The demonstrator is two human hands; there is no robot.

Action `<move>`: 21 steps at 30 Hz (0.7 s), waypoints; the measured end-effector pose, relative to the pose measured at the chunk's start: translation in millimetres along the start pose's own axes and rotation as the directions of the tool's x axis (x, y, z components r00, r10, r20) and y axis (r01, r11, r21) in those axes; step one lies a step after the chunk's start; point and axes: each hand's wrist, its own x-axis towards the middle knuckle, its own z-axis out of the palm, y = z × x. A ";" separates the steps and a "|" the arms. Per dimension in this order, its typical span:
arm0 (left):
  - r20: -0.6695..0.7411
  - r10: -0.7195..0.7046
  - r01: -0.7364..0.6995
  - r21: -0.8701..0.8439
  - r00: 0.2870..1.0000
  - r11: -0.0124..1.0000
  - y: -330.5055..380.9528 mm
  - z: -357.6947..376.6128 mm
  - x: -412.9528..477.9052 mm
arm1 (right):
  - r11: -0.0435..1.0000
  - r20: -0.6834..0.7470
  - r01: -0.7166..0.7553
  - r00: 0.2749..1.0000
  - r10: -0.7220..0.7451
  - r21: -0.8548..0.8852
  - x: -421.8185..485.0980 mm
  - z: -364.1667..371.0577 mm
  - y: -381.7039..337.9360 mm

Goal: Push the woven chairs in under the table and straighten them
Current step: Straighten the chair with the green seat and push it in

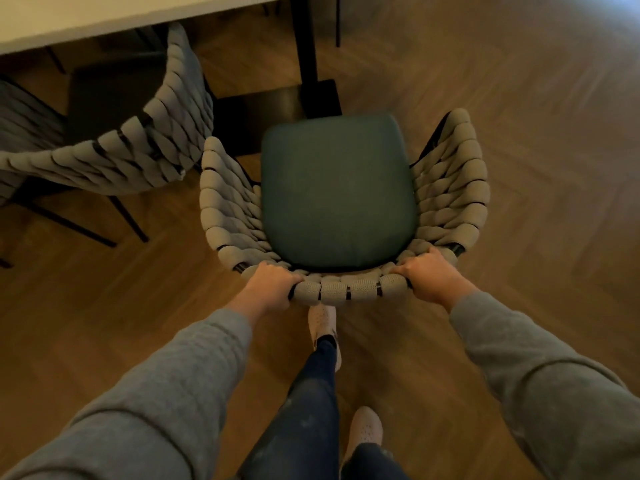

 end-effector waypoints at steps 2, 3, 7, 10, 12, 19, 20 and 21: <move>-0.024 -0.006 0.006 -0.007 1.000 1.000 -18.9 -12.7 22.0 | 1.000 -0.006 -0.001 1.000 0.001 -0.011 28.1 -19.7 14.7; -0.024 -0.013 0.012 -0.028 1.000 1.000 -24.8 -18.4 30.3 | 1.000 -0.002 -0.003 1.000 0.003 -0.020 38.3 -29.4 22.0; -0.031 0.011 -0.013 -0.045 0.999 0.999 -55.8 -39.4 58.9 | 0.997 -0.005 0.004 1.000 -0.005 -0.071 81.3 -61.0 39.2; -0.040 0.040 -0.042 -0.041 0.998 0.998 -86.4 -53.1 73.0 | 0.996 0.002 0.009 1.000 -0.009 -0.084 109.6 -81.0 41.3; 0.001 0.046 -0.046 -0.046 0.999 0.998 -102.7 -58.7 79.8 | 0.996 0.022 0.010 1.000 -0.008 -0.084 121.9 -90.4 40.4; 0.050 0.056 -0.053 -0.065 0.997 0.996 -129.3 -70.2 104.0 | 0.996 0.006 0.017 1.000 -0.017 -0.084 151.3 -110.1 47.5; 0.039 0.071 -0.068 -0.065 0.997 0.996 -131.0 -70.6 106.4 | 0.996 -0.005 0.014 1.000 -0.015 -0.087 154.5 -110.5 49.0; 0.037 0.075 -0.073 -0.061 0.996 0.995 -133.3 -71.4 108.8 | 0.996 -0.019 0.009 1.000 -0.011 -0.083 157.2 -110.4 50.2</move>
